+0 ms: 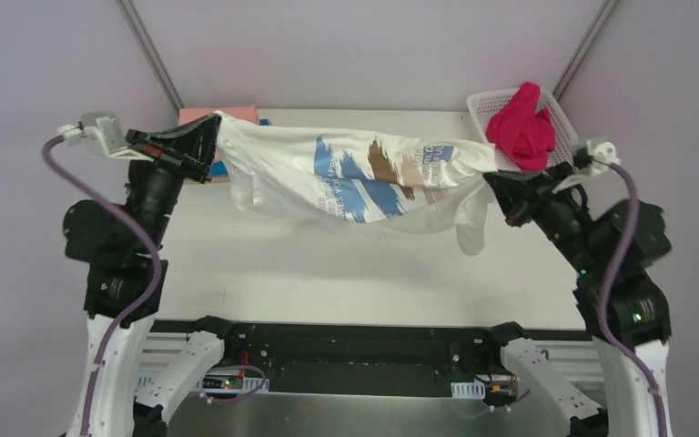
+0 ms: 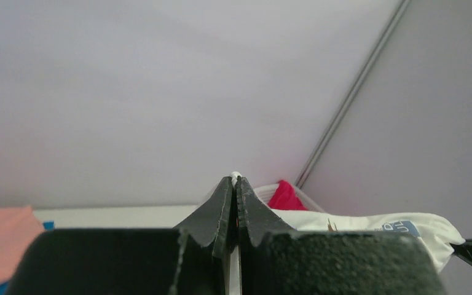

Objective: Fold and stack the t-shirts
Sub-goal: Flatten out the tshirt

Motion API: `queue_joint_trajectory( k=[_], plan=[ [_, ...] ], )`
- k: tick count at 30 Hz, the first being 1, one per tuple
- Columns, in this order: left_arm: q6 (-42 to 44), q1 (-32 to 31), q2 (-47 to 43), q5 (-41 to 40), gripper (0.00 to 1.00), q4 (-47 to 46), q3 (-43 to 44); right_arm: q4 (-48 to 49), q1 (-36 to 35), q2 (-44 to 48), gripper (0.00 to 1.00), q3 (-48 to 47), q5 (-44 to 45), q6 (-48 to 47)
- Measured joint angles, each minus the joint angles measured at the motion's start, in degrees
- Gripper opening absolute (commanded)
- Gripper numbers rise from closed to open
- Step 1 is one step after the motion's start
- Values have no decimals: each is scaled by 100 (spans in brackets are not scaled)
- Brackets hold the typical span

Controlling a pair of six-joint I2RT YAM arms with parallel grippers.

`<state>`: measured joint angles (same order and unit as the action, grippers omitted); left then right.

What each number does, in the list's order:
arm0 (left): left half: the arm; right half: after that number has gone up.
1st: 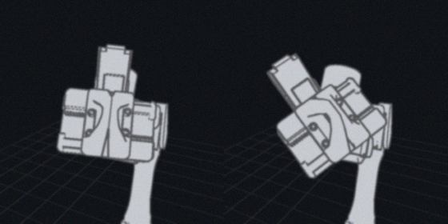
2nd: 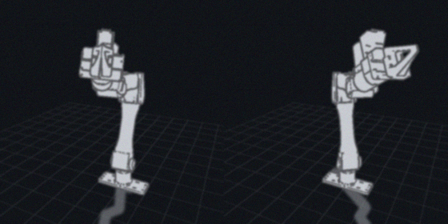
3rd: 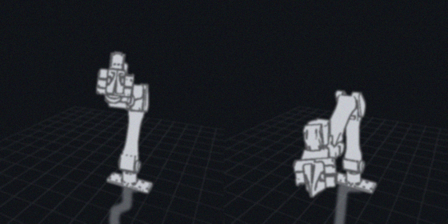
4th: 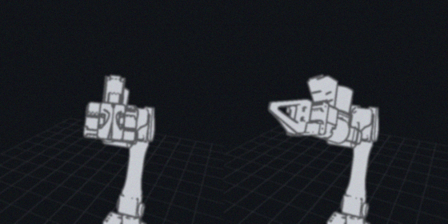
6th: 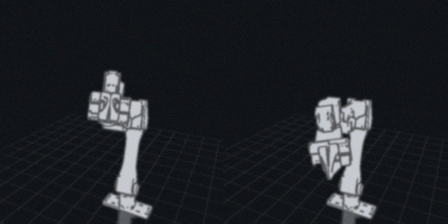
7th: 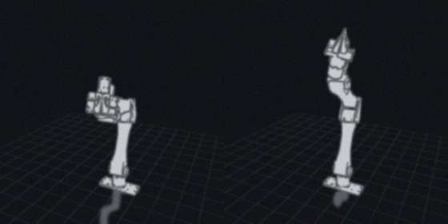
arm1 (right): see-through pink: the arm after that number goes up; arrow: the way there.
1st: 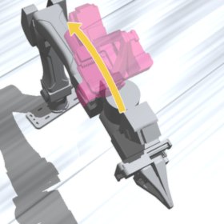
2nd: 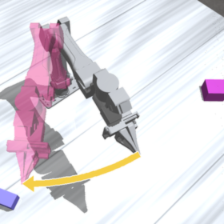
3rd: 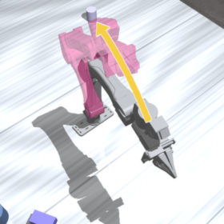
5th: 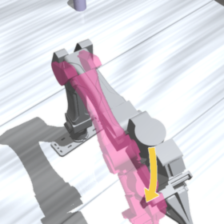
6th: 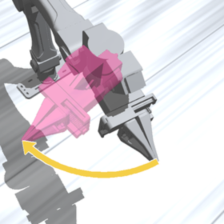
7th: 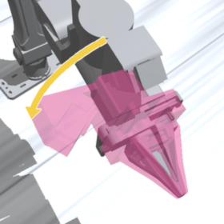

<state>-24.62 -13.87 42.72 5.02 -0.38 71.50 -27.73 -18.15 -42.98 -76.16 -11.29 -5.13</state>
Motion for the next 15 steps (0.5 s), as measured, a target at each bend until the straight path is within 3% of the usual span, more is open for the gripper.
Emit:
queue_joint_trajectory(
  k=[8,15],
  plan=[
    [70,-2,-330,352,0,190,931,-511,0,726,0,-619,-450,557],
    [164,-4,192,-42,0,267,599,-942,-2,323,4,-109,-264,820]
  ],
)
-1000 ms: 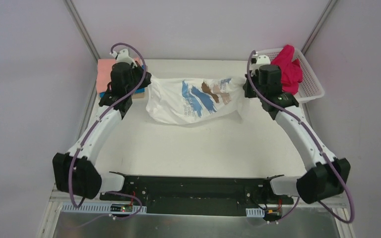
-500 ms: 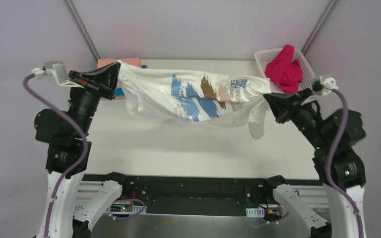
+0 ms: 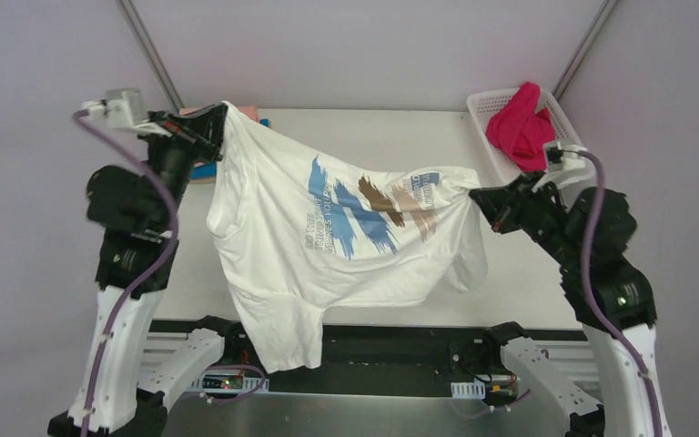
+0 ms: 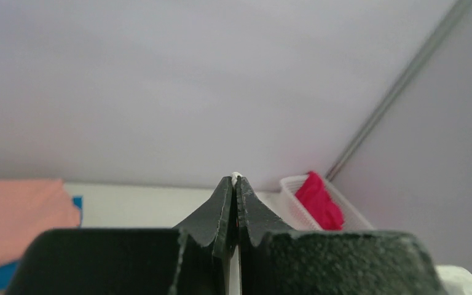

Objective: Fold and stack the t-shirts
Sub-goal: Flatten out the tshirt

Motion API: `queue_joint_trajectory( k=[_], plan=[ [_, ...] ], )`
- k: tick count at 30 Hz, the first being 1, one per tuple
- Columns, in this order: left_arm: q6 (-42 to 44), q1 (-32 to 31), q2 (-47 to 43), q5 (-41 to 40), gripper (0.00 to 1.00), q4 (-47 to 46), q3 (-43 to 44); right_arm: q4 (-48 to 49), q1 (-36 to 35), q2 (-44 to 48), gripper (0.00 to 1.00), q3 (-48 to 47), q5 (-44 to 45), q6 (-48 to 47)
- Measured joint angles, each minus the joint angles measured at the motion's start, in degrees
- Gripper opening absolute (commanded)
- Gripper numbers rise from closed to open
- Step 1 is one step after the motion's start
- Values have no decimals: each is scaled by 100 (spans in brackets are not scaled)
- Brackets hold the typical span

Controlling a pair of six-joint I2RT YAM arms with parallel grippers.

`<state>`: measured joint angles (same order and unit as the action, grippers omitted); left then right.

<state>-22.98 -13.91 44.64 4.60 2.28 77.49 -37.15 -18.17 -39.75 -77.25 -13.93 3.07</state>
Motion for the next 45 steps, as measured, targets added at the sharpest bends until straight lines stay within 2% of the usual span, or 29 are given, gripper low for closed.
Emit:
queue_joint_trajectory(
  k=[3,4,5,6,7,8,10,11,12,15,18,22,26,31,37,41,45],
  plan=[
    [81,0,688,-695,0,-48,-463,-28,2,-483,7,474,321,66],
    [122,0,1051,-990,11,-74,-616,0,0,-741,11,662,450,79],
    [149,2,1497,-1314,34,-105,-743,50,2,-1067,27,841,579,83],
    [192,13,1888,-1587,60,-131,-804,129,2,-1482,47,990,719,83],
    [243,33,2487,-1902,81,-166,-811,216,2,-2004,61,1071,887,74],
    [251,85,3222,-2194,97,-162,-695,330,2,-2562,70,1073,1060,66],
    [260,175,4509,-2562,99,72,-264,511,4,-3727,92,874,1440,50],
    [238,229,5171,-2699,99,319,96,505,9,-4367,98,629,1646,52],
    [219,262,5718,-2778,99,544,437,492,9,-5169,99,236,1910,31],
    [149,345,6588,-2765,99,1023,988,481,15,-5960,99,-190,2258,125],
    [79,348,6452,-2712,99,1344,997,463,15,-5890,99,-195,2527,295],
    [-59,295,5748,-2457,99,1300,728,813,26,-4970,100,450,2697,756],
    [-251,103,4581,-2138,99,1276,-177,1001,140,-3709,100,1408,2529,1379],
    [-549,-387,3576,-1744,99,1255,-1499,1036,533,-2955,99,2374,1716,2039],
    [-944,-726,3366,-1062,99,1163,-2697,962,809,-2927,99,3403,1038,2321],
    [-1110,-702,3523,-962,99,1084,-3016,1211,946,-3432,99,3436,918,2426],
    [-1202,-658,4068,-1023,99,828,-3018,1576,997,-4312,99,3237,1060,2490]
  ],
)
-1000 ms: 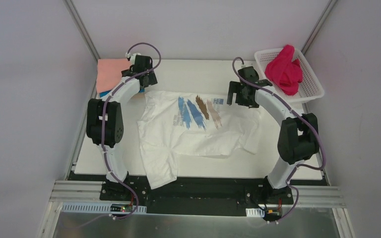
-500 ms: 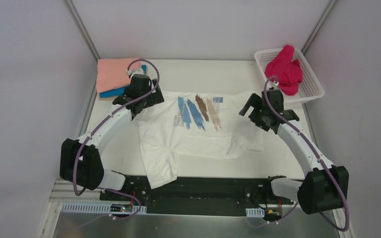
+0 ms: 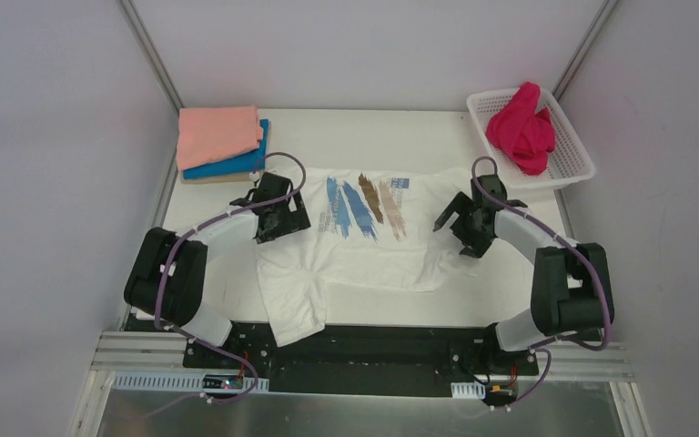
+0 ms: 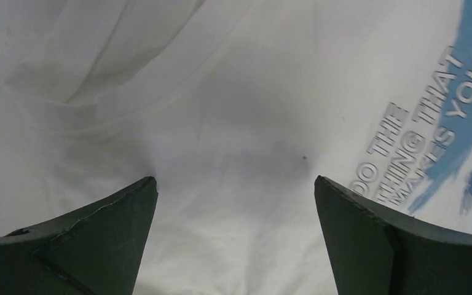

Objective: Fold and stack the t-shirts
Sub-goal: Flatten out the tshirt

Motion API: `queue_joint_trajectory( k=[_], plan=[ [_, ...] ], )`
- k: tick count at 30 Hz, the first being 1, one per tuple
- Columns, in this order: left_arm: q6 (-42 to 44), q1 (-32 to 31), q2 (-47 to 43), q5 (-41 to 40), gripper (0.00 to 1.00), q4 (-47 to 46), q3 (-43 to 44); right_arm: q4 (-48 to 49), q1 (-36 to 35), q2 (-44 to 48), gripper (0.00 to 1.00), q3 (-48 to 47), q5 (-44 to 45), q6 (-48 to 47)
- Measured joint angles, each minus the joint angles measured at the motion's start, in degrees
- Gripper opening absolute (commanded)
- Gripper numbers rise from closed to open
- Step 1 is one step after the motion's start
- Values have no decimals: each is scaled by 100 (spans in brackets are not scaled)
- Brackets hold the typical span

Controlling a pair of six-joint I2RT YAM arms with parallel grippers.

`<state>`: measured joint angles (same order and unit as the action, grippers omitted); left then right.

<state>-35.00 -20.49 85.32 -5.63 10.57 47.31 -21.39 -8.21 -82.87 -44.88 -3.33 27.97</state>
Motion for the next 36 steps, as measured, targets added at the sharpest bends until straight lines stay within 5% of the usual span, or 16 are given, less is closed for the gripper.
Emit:
queue_joint_trajectory(
  k=[9,20,29,36],
  plan=[
    [-52,562,942,-251,99,-284,601,302,37,-1694,99,-1731,570,2],
    [151,787,2538,-385,99,-319,2500,153,35,-2527,99,-2778,1193,-83],
    [461,807,3145,122,99,50,3687,-199,-103,-2490,100,-2940,1805,-522],
    [612,365,1958,-24,99,673,3368,-461,-426,-949,99,-2699,2175,-828]
  ],
)
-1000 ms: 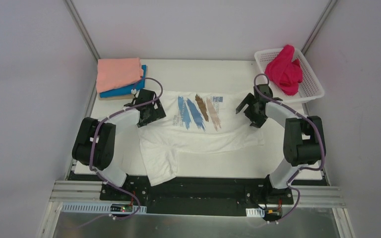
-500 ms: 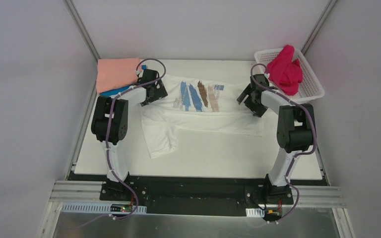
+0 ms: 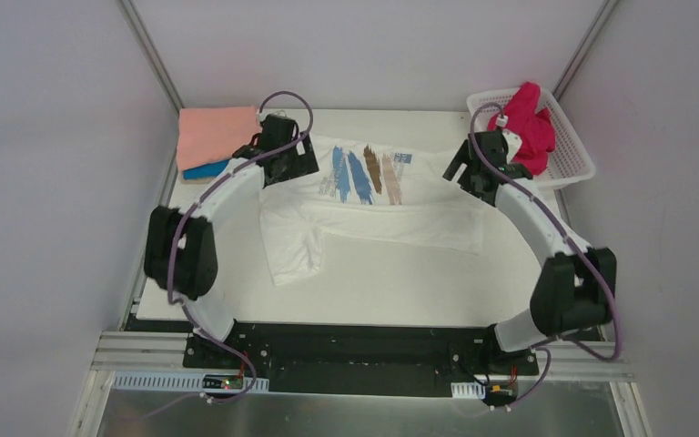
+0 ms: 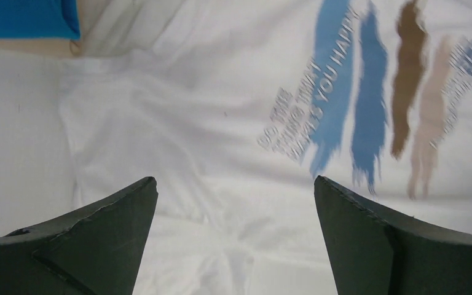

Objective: Fold and stack the t-shirts
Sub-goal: Flatten out the tshirt

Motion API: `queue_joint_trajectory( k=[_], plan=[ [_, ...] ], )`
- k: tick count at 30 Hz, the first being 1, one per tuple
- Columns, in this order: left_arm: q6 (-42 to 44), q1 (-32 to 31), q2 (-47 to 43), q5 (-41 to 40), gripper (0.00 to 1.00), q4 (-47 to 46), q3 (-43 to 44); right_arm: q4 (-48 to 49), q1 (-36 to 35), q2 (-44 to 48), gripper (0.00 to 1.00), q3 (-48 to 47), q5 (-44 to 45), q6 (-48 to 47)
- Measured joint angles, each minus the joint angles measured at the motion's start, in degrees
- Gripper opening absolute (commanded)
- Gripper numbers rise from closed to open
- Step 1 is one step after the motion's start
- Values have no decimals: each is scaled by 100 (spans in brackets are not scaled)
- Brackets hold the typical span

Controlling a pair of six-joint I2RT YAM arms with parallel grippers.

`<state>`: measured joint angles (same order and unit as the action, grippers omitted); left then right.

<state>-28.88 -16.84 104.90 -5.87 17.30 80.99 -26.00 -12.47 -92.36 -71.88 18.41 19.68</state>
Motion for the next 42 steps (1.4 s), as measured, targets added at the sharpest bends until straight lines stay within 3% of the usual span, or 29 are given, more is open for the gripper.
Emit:
queue_joint_trajectory(
  k=[7,13,16,19,23,31,33,35,42],
  plan=[
    [-380,-730,-3263,-201,99,256,-1991,-44,129,2459,99,1681,531,713],
    [-1021,-671,-4472,-225,99,1025,-3724,-219,330,3307,100,2793,538,1335],
    [-1314,-673,-4682,-116,95,1392,-4323,-247,363,3375,100,2938,538,1445],
    [-1611,-673,-4706,-11,79,1582,-4625,-256,369,3333,99,2942,529,1482],
    [-1919,-673,-4516,37,64,1600,-4701,-297,378,3040,99,2911,479,1478],
    [-2166,-673,-3832,133,44,1346,-4798,-450,389,2570,99,2745,420,1464],
    [-2194,-671,-3718,114,31,1318,-4789,-452,393,2573,99,2743,422,1464],
    [-2247,-673,-3630,90,0,1244,-4769,-466,400,2583,99,2743,426,1464],
    [-2271,-673,-3327,236,0,708,-4697,-487,590,2942,99,2824,468,1580]
  ],
)
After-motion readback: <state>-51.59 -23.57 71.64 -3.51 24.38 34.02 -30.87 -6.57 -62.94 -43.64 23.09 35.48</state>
